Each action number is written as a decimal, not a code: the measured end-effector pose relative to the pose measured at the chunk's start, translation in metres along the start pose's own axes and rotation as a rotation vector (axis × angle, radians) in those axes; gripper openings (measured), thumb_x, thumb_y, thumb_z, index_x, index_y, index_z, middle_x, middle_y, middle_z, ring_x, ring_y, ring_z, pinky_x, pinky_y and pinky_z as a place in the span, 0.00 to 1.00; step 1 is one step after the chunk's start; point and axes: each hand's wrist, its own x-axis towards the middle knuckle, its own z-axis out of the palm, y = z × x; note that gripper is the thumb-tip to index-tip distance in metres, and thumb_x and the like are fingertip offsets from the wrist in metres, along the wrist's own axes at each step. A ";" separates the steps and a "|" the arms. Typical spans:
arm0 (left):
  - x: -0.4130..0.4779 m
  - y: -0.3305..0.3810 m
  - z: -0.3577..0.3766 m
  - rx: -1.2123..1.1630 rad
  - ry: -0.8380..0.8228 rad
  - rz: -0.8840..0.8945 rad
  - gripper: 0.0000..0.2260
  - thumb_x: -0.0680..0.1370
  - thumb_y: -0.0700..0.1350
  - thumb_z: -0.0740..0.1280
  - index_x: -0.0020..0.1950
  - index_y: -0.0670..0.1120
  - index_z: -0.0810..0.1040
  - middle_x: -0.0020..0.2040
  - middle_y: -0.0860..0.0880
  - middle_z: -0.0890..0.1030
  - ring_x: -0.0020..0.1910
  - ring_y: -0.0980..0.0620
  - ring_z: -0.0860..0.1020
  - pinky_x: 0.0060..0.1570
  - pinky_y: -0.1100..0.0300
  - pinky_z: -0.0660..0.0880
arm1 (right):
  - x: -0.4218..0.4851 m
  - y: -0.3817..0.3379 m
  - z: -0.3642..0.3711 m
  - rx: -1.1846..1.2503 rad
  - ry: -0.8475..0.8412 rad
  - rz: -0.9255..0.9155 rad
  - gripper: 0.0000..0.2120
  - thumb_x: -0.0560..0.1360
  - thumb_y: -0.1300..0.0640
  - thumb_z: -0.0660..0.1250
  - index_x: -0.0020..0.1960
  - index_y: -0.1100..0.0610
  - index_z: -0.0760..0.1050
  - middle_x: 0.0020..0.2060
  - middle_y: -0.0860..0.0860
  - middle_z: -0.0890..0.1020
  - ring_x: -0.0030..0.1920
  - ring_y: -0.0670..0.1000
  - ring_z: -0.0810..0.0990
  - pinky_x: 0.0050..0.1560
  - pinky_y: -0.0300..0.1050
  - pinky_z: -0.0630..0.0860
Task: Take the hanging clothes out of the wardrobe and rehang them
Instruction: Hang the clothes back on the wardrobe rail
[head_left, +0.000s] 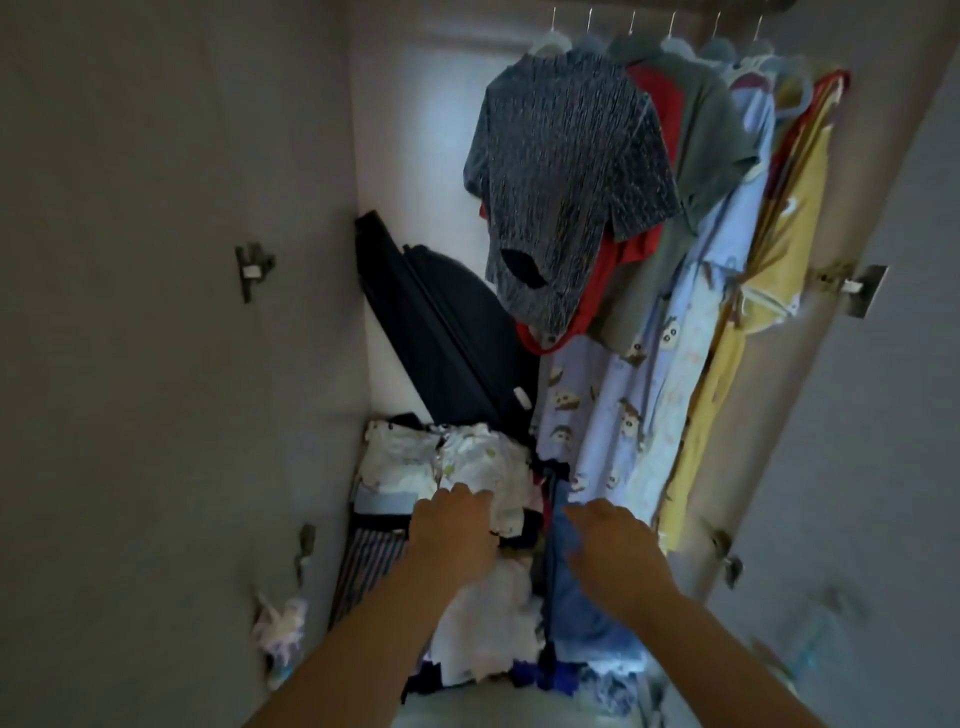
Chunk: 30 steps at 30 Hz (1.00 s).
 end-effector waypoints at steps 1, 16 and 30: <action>-0.018 -0.004 0.005 -0.011 -0.004 0.001 0.20 0.79 0.50 0.59 0.71 0.48 0.65 0.65 0.45 0.71 0.62 0.46 0.71 0.59 0.53 0.69 | -0.015 -0.009 0.005 0.028 0.001 0.005 0.14 0.71 0.61 0.65 0.56 0.57 0.77 0.49 0.55 0.80 0.47 0.55 0.81 0.45 0.46 0.76; -0.323 -0.078 0.060 -0.077 -0.208 -0.146 0.22 0.79 0.53 0.60 0.72 0.50 0.62 0.67 0.49 0.69 0.65 0.48 0.68 0.64 0.54 0.64 | -0.234 -0.175 0.051 0.045 -0.378 -0.120 0.24 0.79 0.51 0.57 0.74 0.49 0.57 0.67 0.50 0.66 0.65 0.51 0.66 0.66 0.43 0.62; -0.617 -0.103 0.060 -0.111 -0.118 -0.931 0.24 0.78 0.55 0.61 0.73 0.52 0.61 0.68 0.50 0.69 0.66 0.49 0.69 0.64 0.55 0.65 | -0.364 -0.331 0.050 0.181 -0.418 -0.773 0.23 0.79 0.51 0.59 0.73 0.49 0.60 0.66 0.48 0.69 0.65 0.49 0.68 0.65 0.41 0.63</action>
